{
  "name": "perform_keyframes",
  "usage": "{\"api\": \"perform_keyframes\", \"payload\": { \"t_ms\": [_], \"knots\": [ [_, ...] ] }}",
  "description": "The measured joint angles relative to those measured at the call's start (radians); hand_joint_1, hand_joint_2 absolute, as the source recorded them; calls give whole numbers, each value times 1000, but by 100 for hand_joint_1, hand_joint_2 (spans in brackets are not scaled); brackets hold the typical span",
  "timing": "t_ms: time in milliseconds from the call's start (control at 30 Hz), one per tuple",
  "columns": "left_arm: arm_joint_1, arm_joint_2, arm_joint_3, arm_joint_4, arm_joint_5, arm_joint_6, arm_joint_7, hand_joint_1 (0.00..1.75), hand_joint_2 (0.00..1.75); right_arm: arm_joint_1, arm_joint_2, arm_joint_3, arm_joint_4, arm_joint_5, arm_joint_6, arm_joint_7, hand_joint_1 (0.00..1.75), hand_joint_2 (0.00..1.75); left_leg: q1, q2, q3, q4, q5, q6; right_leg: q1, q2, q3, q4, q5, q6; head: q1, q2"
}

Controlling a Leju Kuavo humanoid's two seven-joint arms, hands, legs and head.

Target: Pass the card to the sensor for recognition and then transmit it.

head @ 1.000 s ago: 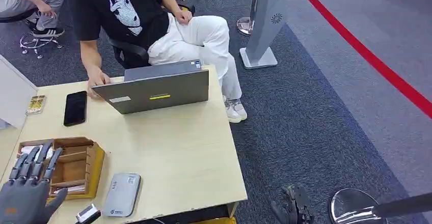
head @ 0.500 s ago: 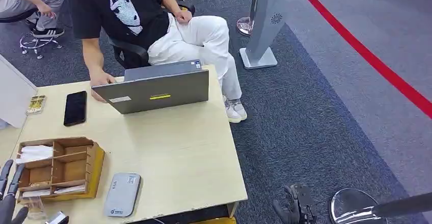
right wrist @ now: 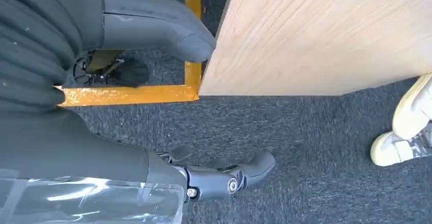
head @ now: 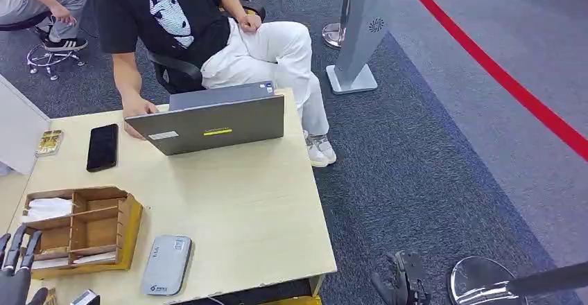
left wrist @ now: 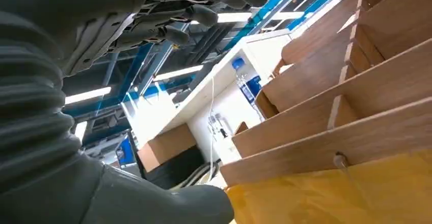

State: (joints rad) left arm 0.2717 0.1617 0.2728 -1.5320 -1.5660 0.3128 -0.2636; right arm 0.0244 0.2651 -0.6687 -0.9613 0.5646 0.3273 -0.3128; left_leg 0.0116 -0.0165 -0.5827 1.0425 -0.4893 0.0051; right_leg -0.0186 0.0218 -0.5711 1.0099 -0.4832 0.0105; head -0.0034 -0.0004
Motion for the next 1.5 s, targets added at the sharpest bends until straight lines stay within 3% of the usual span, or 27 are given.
{"api": "perform_keyframes", "payload": {
  "t_ms": [200,367,533,867,1500],
  "knots": [
    [-3,-11,0,0,8,4,-2,0,175,0,0,0,0,0,0,0,0,175,0,0,0,0,0,0,0,0,0,0,0,0,0,0],
    [-3,-27,1,-20,64,19,-37,0,175,0,0,0,0,0,1,0,0,175,0,0,0,0,0,0,0,0,0,0,0,0,0,0],
    [-2,-74,2,-131,143,21,-86,0,175,3,0,0,-14,-17,0,17,0,175,0,0,0,0,0,0,0,0,0,0,0,0,0,0],
    [16,-124,-2,-318,176,4,-105,0,175,7,0,2,-40,-32,0,30,0,175,0,0,0,0,0,0,0,0,0,0,0,0,0,0],
    [33,-112,-18,-348,143,13,-86,0,175,8,0,3,-47,-37,-2,35,0,175,0,0,0,0,0,0,0,0,0,0,0,0,0,0]
  ]
}}
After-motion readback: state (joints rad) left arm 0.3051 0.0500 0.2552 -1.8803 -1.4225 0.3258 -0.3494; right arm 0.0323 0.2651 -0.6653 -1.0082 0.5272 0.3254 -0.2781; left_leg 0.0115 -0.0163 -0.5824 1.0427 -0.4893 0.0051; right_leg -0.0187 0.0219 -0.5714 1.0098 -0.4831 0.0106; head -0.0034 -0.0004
